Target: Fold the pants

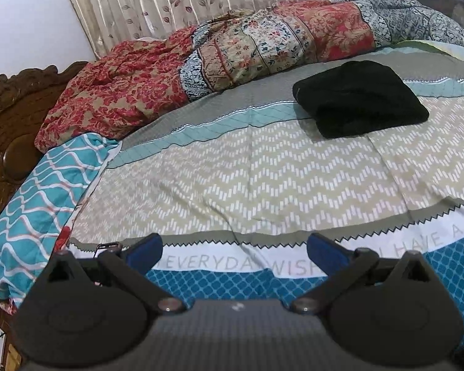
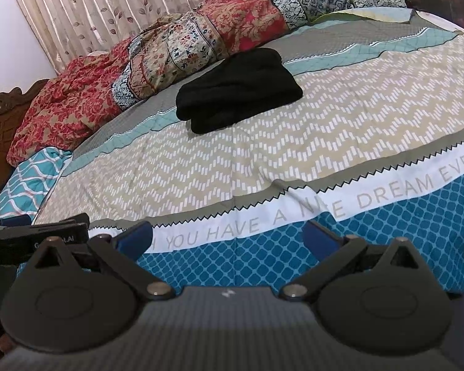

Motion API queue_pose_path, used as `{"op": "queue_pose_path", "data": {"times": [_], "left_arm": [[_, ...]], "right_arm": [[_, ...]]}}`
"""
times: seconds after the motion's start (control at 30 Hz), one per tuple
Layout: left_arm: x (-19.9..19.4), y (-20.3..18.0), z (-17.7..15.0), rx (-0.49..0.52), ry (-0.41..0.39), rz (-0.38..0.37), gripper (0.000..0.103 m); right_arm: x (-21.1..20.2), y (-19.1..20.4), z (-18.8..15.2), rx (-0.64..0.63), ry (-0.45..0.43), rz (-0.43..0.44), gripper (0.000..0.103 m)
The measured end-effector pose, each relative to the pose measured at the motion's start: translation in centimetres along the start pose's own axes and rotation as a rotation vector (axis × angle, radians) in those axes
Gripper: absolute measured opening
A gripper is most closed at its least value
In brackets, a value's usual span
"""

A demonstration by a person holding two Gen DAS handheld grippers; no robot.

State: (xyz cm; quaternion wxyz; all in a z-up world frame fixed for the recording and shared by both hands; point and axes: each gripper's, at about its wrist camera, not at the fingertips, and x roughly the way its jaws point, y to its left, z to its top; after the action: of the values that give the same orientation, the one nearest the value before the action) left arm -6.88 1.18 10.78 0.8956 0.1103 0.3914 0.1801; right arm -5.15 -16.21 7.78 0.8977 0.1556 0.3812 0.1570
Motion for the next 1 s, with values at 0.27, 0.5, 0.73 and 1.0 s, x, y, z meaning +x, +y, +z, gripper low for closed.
{"op": "queue_pose_path", "data": {"times": [0.27, 0.5, 0.73, 1.0], "left_arm": [[-0.24, -0.40, 0.20, 0.018, -0.011, 0.006, 0.103], [-0.06, -0.35, 0.26, 0.018, -0.003, 0.001, 0.103], [-0.02, -0.64, 0.25, 0.021, 0.004, -0.016, 0.103], [0.09, -0.58, 0.23, 0.016, 0.011, -0.016, 0.103]], "right_arm": [[-0.14, -0.36, 0.19, 0.016, -0.013, -0.006, 0.103], [-0.04, -0.47, 0.30, 0.019, -0.010, -0.006, 0.103], [0.03, -0.71, 0.48, 0.021, -0.012, -0.007, 0.103], [-0.02, -0.91, 0.51, 0.027, -0.008, -0.005, 0.103]]}}
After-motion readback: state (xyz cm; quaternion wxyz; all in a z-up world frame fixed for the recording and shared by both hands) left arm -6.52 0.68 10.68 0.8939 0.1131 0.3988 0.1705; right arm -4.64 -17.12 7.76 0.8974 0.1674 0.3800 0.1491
